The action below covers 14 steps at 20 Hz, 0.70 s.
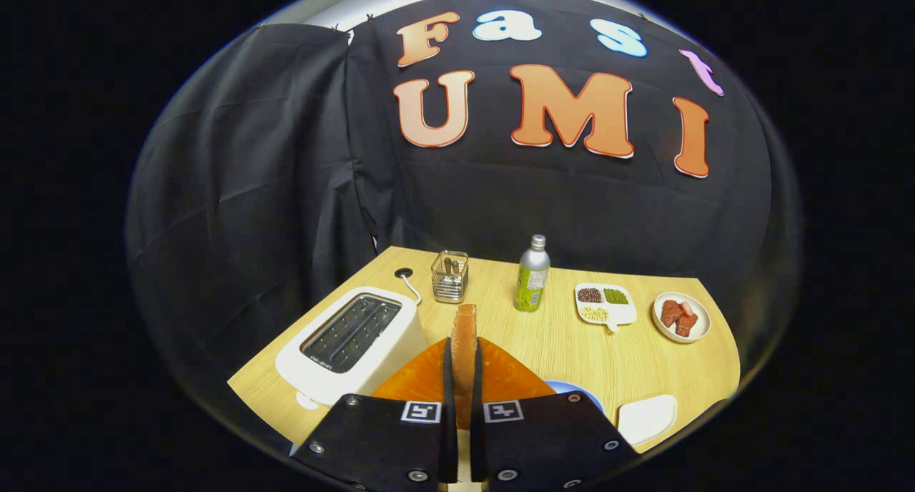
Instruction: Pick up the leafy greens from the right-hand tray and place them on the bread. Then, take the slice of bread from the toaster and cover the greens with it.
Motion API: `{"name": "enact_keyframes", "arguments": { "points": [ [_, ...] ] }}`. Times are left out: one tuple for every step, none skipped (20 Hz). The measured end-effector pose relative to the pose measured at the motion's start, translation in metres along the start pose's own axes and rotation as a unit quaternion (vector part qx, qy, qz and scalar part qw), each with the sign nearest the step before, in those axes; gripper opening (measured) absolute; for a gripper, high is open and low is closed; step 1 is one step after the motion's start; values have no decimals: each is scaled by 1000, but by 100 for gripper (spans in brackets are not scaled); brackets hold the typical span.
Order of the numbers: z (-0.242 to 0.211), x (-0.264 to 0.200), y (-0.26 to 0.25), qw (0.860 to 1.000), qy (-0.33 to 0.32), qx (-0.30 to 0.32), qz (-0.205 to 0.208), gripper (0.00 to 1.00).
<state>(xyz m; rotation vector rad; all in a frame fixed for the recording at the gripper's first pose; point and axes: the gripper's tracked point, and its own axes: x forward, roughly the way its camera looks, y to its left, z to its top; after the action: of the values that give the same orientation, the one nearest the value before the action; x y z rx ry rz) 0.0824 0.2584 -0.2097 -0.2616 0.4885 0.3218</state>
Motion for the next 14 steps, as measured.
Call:
{"name": "enact_keyframes", "arguments": {
  "points": [
    [-7, 2, -5, 1000, 5, 1, -2, 7],
    [-14, 2, -8, 1000, 11, 3, -4, 7],
    [-21, 3, -11, 1000, 17, 5, -5, 7],
    [-28, 4, -14, 1000, 22, 6, -7, 7],
    [-35, 4, -18, 1000, 27, 5, -10, 7],
    [-44, 6, -23, 999, 34, 6, -13, 7],
    [-52, 7, -28, 999, 41, 8, -16, 7],
    [-60, 7, -31, 999, 47, 12, -17, 7],
    [-67, 8, -32, 998, 53, 17, -17, 7],
    [-73, 10, -36, 998, 57, 23, -18, 7],
    [-79, 11, -38, 998, 62, 28, -17, 7],
    [-84, 13, -40, 997, 66, 32, -16, 7],
    [-89, 14, -42, 997, 70, 35, -16, 7],
    [-93, 13, -45, 997, 72, 36, -15, 7]
  ]
}}
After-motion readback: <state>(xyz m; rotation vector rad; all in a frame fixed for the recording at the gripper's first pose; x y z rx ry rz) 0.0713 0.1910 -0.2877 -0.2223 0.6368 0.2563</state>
